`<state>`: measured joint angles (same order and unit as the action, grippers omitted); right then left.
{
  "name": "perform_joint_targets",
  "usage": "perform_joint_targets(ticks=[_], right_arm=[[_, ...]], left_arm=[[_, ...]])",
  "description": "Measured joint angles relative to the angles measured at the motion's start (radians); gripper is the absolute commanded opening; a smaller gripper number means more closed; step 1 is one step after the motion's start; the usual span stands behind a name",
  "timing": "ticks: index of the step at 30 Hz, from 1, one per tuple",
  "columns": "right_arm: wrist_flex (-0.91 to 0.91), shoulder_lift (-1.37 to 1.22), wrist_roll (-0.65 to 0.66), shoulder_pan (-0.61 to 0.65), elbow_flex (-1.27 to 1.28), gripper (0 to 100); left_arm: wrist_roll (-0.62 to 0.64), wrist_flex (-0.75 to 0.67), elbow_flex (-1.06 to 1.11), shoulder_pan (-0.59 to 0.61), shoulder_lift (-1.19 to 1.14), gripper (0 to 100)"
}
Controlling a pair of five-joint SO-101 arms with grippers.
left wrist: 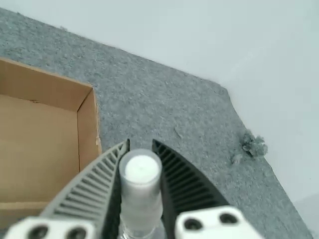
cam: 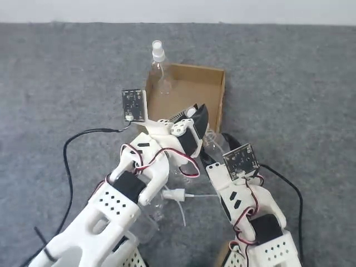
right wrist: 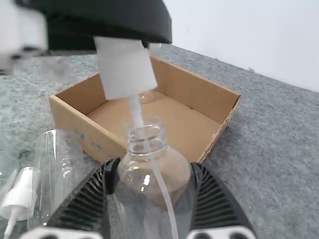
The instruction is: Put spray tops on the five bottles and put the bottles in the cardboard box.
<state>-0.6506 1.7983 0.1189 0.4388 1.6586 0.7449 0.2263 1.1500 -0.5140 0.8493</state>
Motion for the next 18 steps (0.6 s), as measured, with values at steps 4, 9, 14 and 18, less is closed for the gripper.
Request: perform_joint_targets(ticks=[4,9,14,18], right_arm=[[0.0,0.0,0.0,0.0,0.0,0.6],[0.0,0.0,0.002,0.003,0.0,0.6],[0.0,0.0,0.002,0.003,0.0,0.6],[0.0,0.0,0.002,0.002,0.0,0.6]], left_arm=[[-0.072,0.0,0.0,0.0,0.0,4],[-0.117,0.0,0.021,-0.009,0.0,12],[-0.123,0.023,0.021,-0.009,0.0,14],[-0.123,0.031,0.021,-0.026,0.0,14]])
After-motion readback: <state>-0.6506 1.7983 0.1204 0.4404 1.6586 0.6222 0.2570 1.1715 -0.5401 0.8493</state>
